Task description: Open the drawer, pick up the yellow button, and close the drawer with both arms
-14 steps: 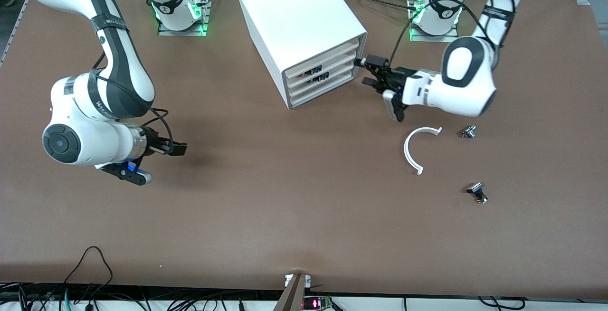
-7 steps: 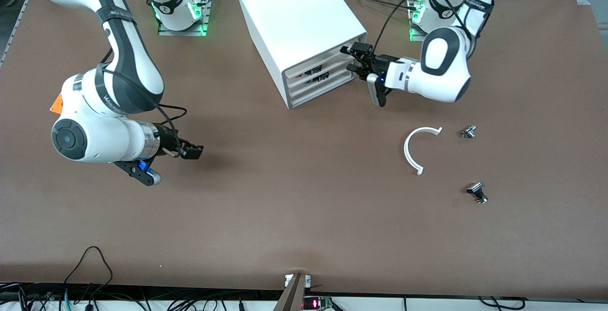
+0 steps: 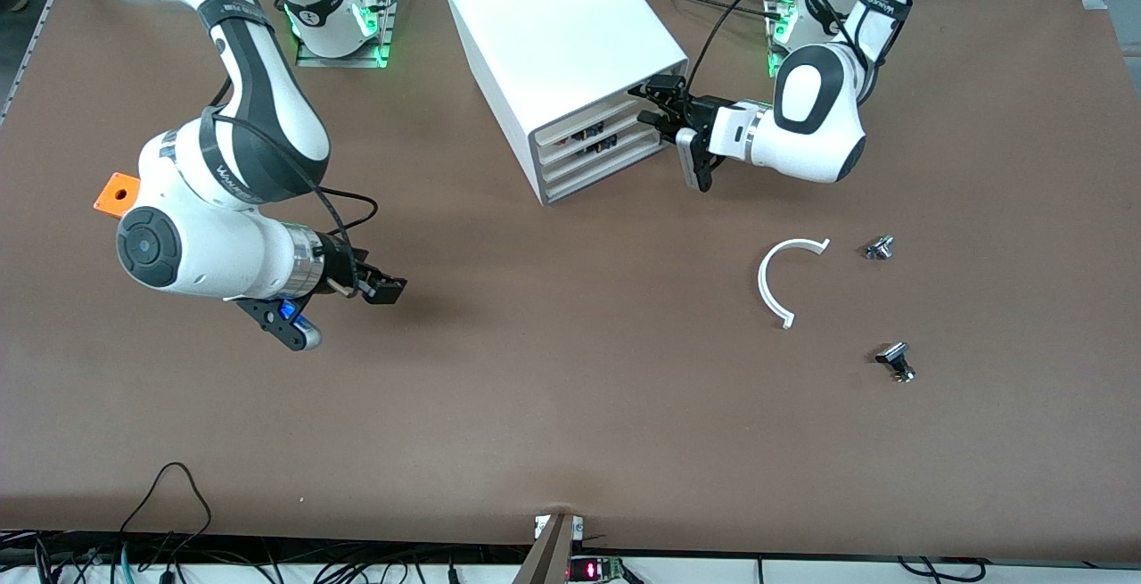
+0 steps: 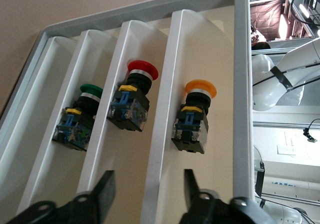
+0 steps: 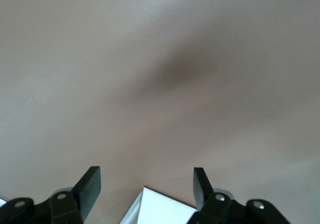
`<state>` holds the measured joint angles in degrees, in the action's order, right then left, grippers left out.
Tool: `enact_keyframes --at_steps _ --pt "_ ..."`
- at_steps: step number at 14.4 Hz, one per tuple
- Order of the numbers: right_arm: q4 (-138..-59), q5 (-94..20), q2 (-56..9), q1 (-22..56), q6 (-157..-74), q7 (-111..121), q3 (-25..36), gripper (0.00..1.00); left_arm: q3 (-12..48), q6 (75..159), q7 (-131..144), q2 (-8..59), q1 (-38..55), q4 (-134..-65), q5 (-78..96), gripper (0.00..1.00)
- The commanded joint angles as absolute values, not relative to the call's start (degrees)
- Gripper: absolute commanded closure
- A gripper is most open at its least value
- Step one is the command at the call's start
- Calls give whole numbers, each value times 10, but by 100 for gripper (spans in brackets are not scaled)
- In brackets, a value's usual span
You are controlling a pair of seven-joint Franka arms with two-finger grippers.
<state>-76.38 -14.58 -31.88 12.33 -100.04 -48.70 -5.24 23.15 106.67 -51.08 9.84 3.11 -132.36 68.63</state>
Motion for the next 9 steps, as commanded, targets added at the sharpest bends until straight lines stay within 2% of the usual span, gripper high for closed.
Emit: enact_keyframes --at_steps 1,2,5,9 --pt "-711 -156 -350 133 -996 -520 -59 5 252 1073 -530 87 30 -1338 705 100" --pt "-702 -156 -354 134 -996 -530 -61 2 252 1072 -531 90 27 -1336 702 100" --pt "-672 -157 -369 133 -996 -557 -76 2 249 1071 -530 95 23 -1330 695 100" --pt "-657 -203 -374 133 -1008 -573 -82 2 244 1071 -530 151 -31 -1261 611 100"
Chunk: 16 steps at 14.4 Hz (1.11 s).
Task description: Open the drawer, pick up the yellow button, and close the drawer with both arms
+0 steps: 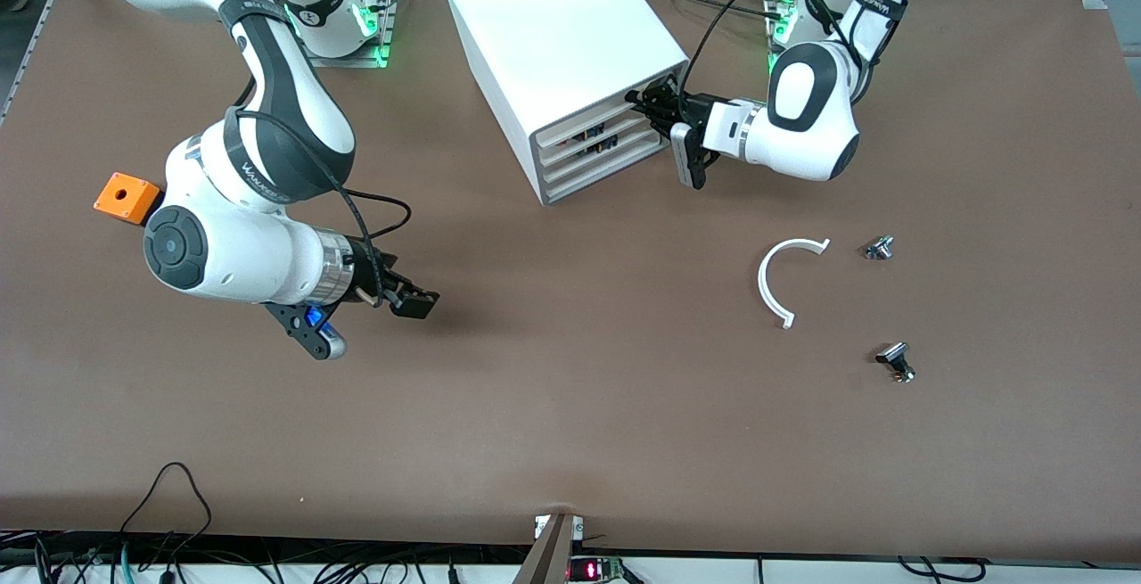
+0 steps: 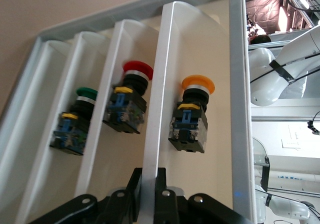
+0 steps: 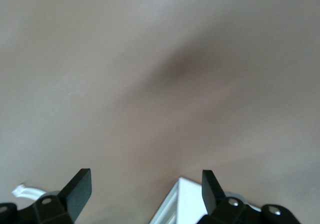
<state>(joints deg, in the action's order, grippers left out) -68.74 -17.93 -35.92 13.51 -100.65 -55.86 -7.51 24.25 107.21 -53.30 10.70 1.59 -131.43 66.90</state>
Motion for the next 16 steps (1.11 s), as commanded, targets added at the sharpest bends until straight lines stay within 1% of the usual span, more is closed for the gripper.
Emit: enact_keyframes --at_steps 1,4,8,10,11,14,16 --pt "-654 -206 -374 134 -1016 -590 -85 2 244 1068 -527 167 -46 -1233 573 100" --pt "-646 -202 -374 170 -1045 -658 -90 2 244 1066 -530 202 -85 -1188 520 100" --pt "-624 -199 -375 218 -1082 -756 -87 2 243 1065 -525 239 -98 -1132 479 100" --pt "-617 -172 -374 249 -1079 -815 -85 2 243 1065 -525 246 -101 -1122 476 100" --pt "-616 -152 -374 272 -1078 -852 -85 2 244 1064 -521 246 -104 -1122 475 1" --pt "-616 -102 -375 325 -1083 -955 -85 1 243 1048 -512 242 -113 -1114 475 0" --pt "-616 -97 -376 350 -1085 -1003 -85 1 240 1007 -456 241 -122 -1080 455 0"
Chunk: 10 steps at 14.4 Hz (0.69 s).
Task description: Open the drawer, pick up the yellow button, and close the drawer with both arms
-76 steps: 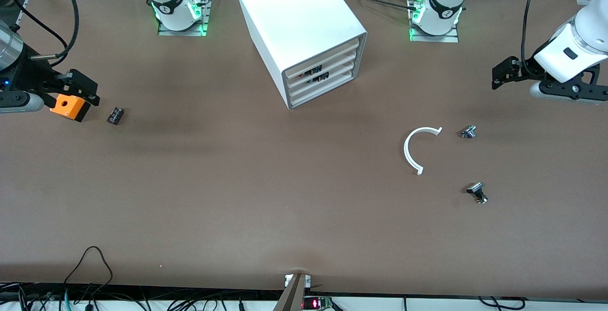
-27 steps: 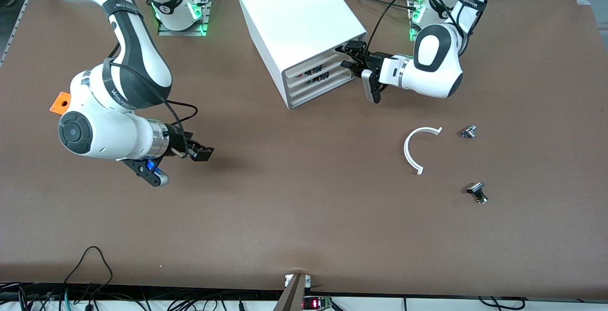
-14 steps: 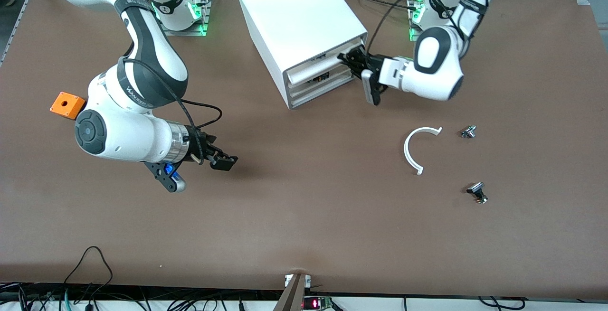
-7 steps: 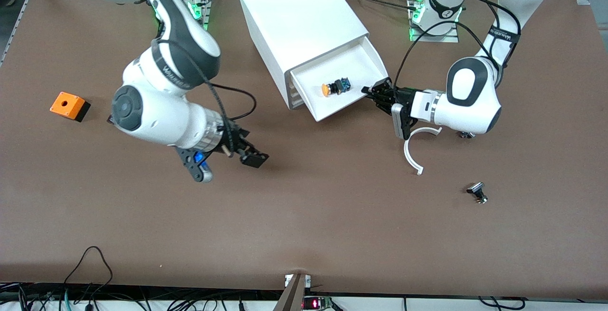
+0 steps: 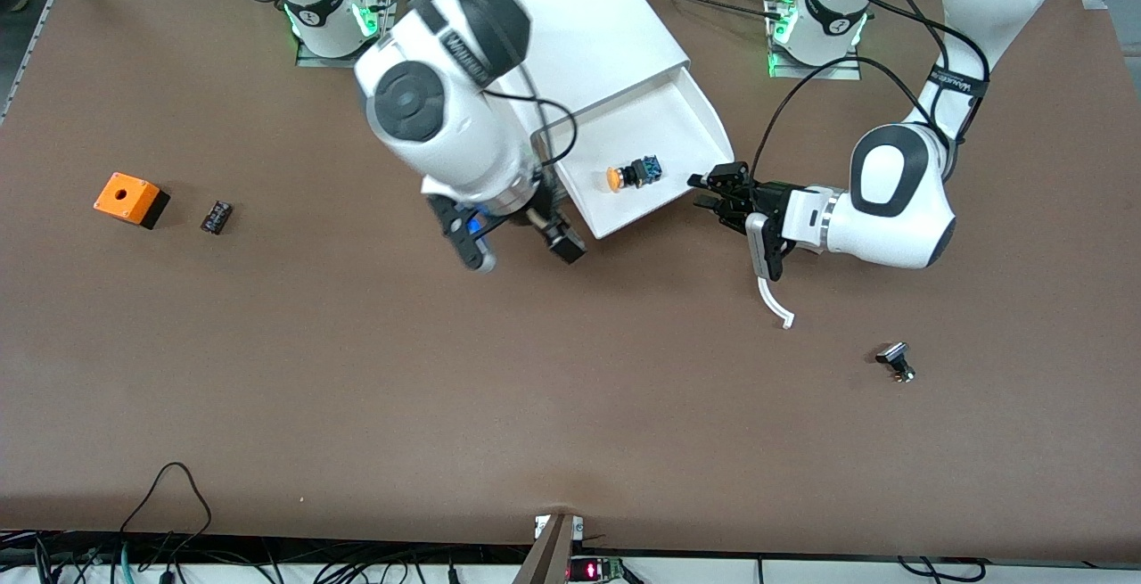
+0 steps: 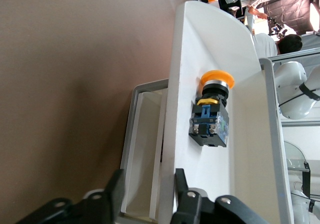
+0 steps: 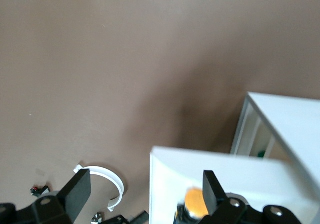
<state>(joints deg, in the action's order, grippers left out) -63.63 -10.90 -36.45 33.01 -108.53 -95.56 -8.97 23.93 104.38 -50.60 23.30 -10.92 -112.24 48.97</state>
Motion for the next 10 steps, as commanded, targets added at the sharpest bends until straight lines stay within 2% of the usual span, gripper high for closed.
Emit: enact_keyframes --at_steps 1,8,10 --pt "-616 -96 -379 359 -1088 -1025 -84 1 241 985 -414 242 -127 -1055 425 0" --pt "-607 -48 -413 437 -1109 -1149 -84 1 243 854 -195 242 -117 -903 257 0" --pt "-607 -45 -428 448 -1111 -1168 -85 1 246 841 -174 242 -115 -870 195 0"
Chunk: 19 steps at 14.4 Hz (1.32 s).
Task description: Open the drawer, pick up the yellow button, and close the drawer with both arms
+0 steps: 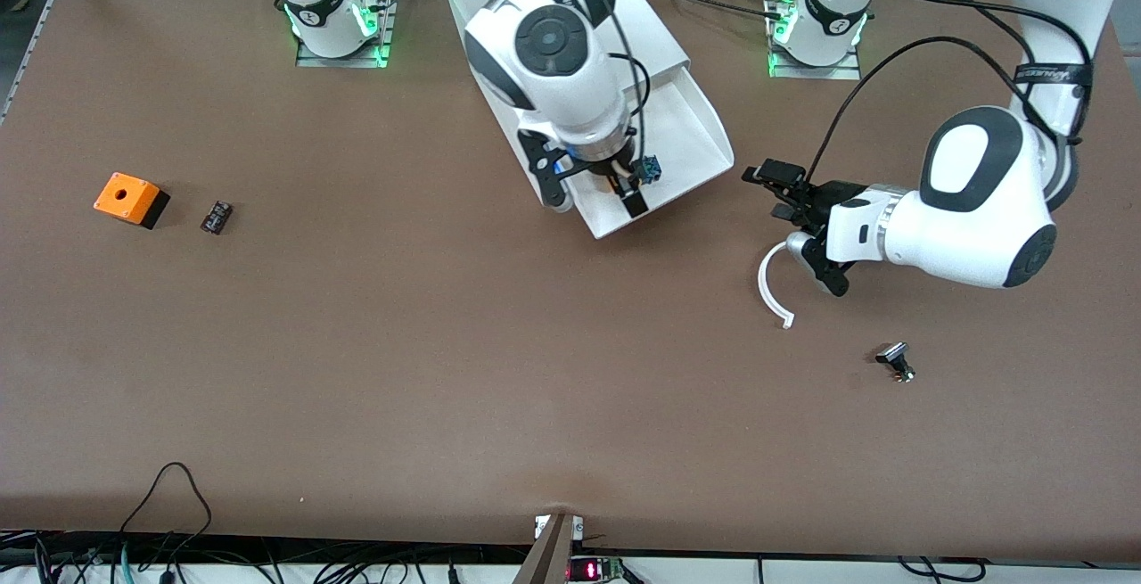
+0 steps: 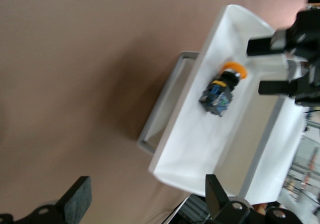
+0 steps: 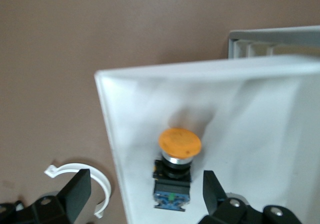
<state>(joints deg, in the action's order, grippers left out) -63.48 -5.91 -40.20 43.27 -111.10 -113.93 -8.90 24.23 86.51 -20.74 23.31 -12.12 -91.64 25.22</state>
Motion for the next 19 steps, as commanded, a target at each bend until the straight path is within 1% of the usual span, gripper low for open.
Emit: enact_keyframes --at_steps 1,4,5,6,7,8,9,10,11,14,17,19 --pt "-607 -45 -434 455 -1112 -1176 -85 1 245 838 -165 243 -115 -856 172 0" --pt "-609 -50 -445 459 -1108 -1180 -89 1 248 828 -145 243 -113 -817 77 0" --pt "-609 -50 -446 459 -1107 -1179 -90 6 250 824 -144 243 -112 -803 43 0" --pt "-608 -51 -446 459 -1105 -1177 -91 23 250 824 -144 243 -101 -789 8 0" --pt "-607 -51 -446 458 -1105 -1176 -91 53 250 823 -147 243 -92 -774 -34 0" --pt "-607 -54 -446 457 -1106 -1175 -91 67 250 824 -149 246 -80 -763 -70 0" --pt "-606 -63 -445 456 -1105 -1175 -91 88 247 830 -150 249 -68 -751 -86 0" --pt "-606 -64 -444 458 -1103 -1176 -91 97 245 839 -150 260 -62 -733 -87 0" --pt "-606 -69 -442 457 -1101 -1176 -91 100 243 845 -149 273 -62 -716 -88 0" --pt "-597 -76 -434 451 -1094 -1176 -92 100 243 852 -97 280 -68 -710 -84 0" --pt "-547 -76 -428 432 -1046 -1143 -92 100 245 860 33 280 -65 -716 -82 0" --pt "-544 -91 -406 399 -1020 -1074 -91 100 253 877 99 274 -63 -738 -81 0"
